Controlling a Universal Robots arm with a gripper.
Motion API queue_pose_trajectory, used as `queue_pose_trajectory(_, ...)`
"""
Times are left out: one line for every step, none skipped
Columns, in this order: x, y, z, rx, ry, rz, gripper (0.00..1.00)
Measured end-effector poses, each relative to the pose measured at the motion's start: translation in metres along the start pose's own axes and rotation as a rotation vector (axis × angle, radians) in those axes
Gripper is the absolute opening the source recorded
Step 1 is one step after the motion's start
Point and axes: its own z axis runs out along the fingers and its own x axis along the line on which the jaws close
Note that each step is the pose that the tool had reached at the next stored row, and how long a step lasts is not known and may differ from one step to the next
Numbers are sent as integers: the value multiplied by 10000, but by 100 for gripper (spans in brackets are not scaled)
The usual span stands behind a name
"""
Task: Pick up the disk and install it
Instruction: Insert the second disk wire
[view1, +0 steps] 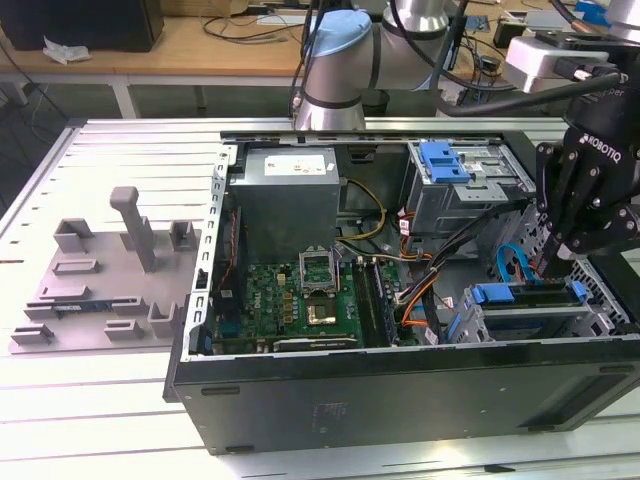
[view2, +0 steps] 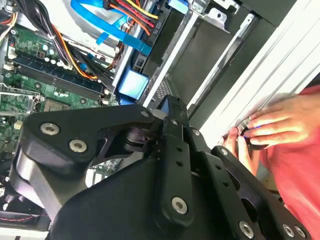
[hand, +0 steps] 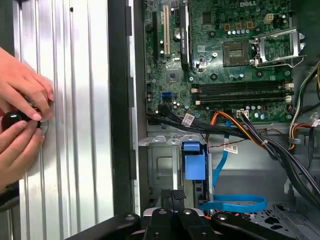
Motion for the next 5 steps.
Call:
queue_pose_trajectory(0, 1, 0, 0, -1, 1, 11)
queue_pose_trajectory(0, 7, 1, 0, -1, 1, 11)
queue_pose_trajectory(0, 11, 0, 0, 0, 1, 11)
queue_pose_trajectory(1, 13, 1, 0, 0, 1, 11)
queue_pose_trajectory(1, 14, 1, 0, -1, 1, 11)
